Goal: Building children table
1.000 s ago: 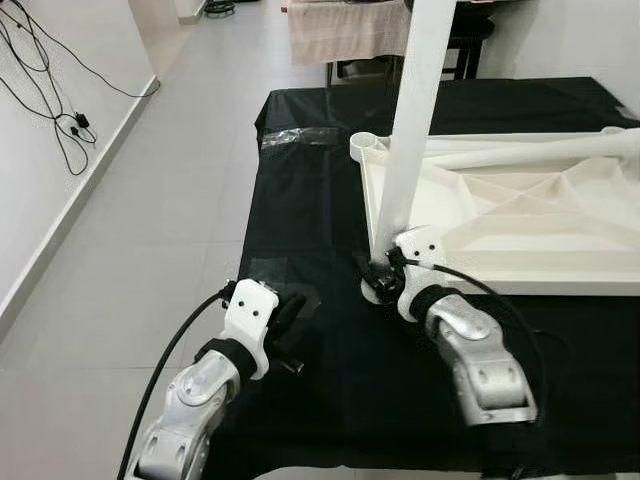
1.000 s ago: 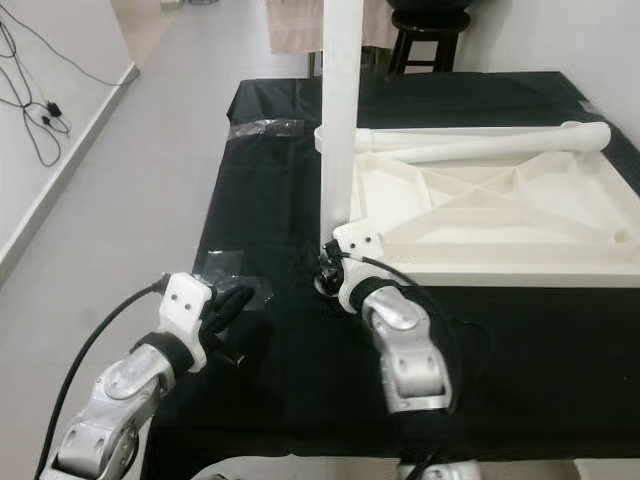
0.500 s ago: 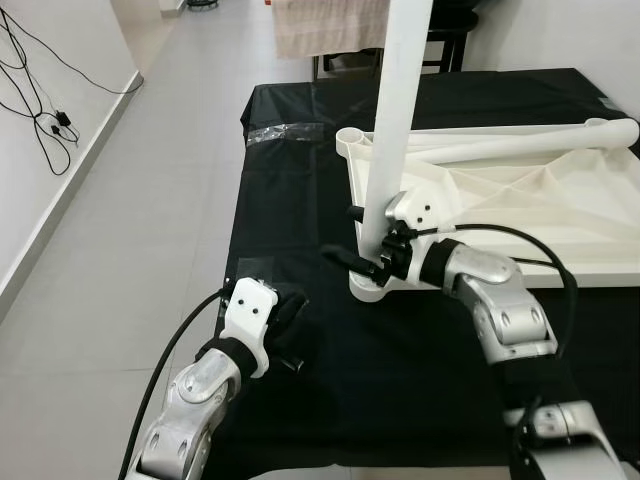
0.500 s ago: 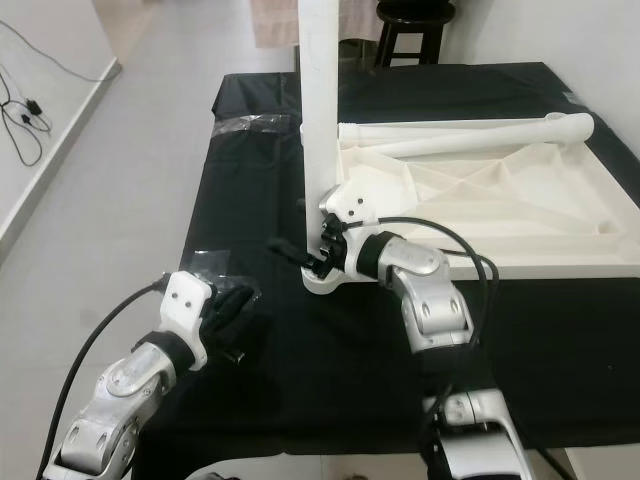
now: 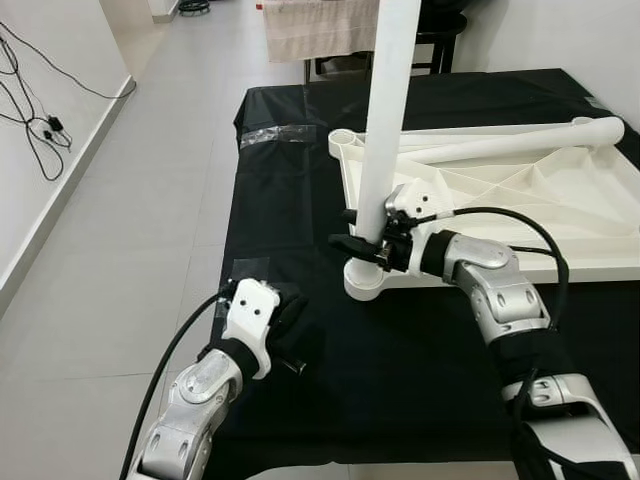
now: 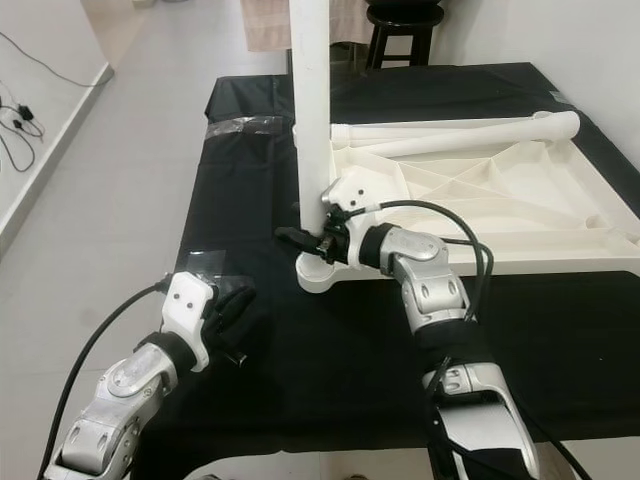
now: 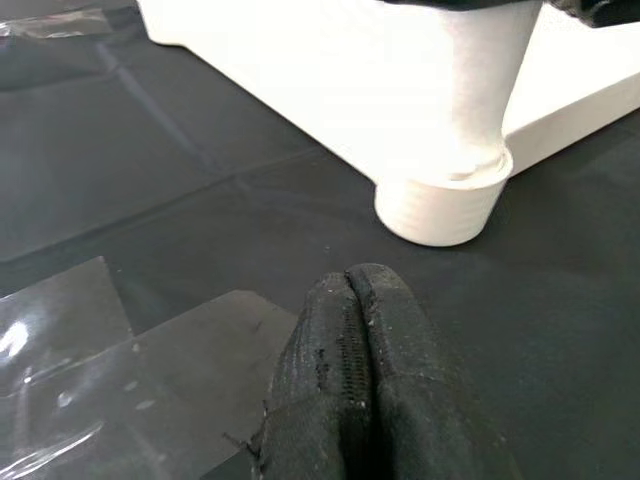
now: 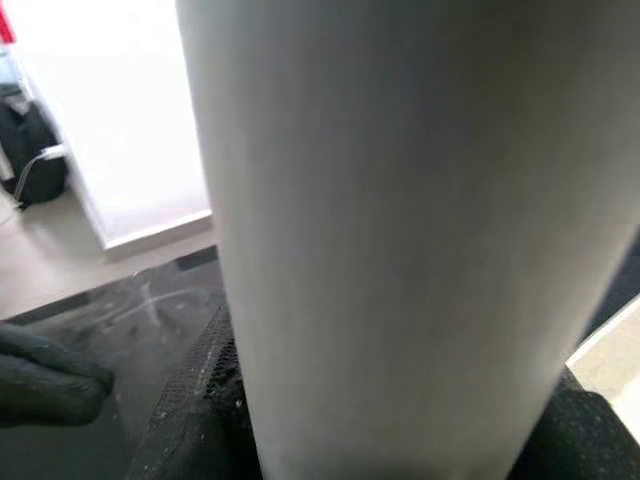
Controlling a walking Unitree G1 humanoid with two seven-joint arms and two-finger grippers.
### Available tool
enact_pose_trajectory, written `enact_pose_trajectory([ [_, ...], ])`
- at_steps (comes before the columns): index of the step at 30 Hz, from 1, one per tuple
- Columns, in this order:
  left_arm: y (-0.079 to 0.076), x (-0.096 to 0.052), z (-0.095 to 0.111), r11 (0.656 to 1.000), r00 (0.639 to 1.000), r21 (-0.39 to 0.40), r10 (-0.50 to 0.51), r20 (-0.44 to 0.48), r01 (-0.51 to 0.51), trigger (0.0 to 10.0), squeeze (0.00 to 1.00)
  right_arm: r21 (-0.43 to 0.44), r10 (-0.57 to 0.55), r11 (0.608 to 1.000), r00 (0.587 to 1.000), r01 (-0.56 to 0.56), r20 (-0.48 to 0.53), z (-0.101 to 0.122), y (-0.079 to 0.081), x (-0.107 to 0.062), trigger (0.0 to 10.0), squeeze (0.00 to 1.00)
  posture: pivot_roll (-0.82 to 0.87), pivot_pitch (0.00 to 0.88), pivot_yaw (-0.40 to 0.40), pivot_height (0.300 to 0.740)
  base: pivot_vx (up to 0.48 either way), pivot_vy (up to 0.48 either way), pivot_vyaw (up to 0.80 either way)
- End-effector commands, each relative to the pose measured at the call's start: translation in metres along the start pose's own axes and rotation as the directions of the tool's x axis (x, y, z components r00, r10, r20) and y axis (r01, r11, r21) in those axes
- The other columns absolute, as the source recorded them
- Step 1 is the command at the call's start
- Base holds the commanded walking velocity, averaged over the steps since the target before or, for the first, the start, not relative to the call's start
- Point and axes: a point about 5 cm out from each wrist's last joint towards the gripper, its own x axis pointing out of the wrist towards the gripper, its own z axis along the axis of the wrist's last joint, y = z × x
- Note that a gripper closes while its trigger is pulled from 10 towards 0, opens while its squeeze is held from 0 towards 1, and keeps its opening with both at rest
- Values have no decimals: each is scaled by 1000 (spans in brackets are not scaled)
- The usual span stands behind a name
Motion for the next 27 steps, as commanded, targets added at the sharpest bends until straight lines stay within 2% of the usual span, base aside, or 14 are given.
enact_pose_trajectory([
  [1,-2,-2,-1,1000,1000,-12,-13,-9,13,10000,0,39,24,999,997,-21,-72,-20,11,3,0,0,11,121,16,740,0,0,0],
  [2,-2,-2,-1,1000,1000,-12,-13,-9,13,10000,0,39,24,999,997,-21,-72,-20,11,3,0,0,11,121,16,740,0,0,0],
  [3,-2,-3,-2,1000,1000,-12,-15,-10,15,10000,0,46,-180,981,973,188,-145,-35,12,1,0,0,8,120,2,740,0,0,0],
  [5,-2,-3,-2,1000,1000,-12,-15,-10,15,10000,0,46,-180,981,973,188,-145,-35,12,1,0,0,8,120,2,740,0,0,0],
  [6,-2,-4,-2,1000,1000,-12,-15,-10,15,10000,0,56,-375,919,908,391,-186,-43,9,-1,0,0,8,120,2,740,0,0,0],
  [7,-1,-4,-2,1000,1000,-11,-15,-11,14,10000,0,-48,-483,874,858,483,-176,-44,30,-2,0,0,5,122,16,740,0,0,0],
  [11,1,-4,-2,1000,1000,-10,-8,-13,8,10000,0,39,-558,817,806,575,-195,-49,44,-7,0,0,-9,107,23,740,0,0,0],
  [17,2,-3,-3,1000,1000,-5,3,-14,-3,10000,0,105,-467,864,861,493,-202,-51,52,5,0,0,1,109,22,740,0,0,0],
  [18,3,-3,-2,1000,1000,-6,7,-13,-8,10000,0,122,-448,870,869,478,-209,-51,53,7,1804,0,0,109,23,740,0,0,0],
  [19,3,-3,-2,1000,1000,-7,9,-12,-9,10000,0,163,-412,880,888,445,-204,-50,54,10,10000,0,-2,110,26,740,0,0,0],
  [21,3,-2,-2,1000,1000,-8,9,-12,-9,10000,0,188,-399,880,894,436,-203,-48,56,11,10000,0,-2,110,26,740,0,0,0],
  [22,3,-2,-2,1000,1000,-10,7,-12,-7,10000,0,171,-384,895,905,413,-182,-42,55,14,10000,1000,0,111,26,740,0,0,0],
  [25,3,-2,-2,1000,1000,-12,4,-13,-4,10000,0,168,-355,910,922,379,-156,-34,53,16,10000,1000,1,112,28,740,0,0,0],
  [27,3,-2,-2,1000,1000,-13,2,-13,-3,10000,0,168,-291,937,951,305,-107,-22,44,20,10000,882,3,113,28,740,0,0,0],
])
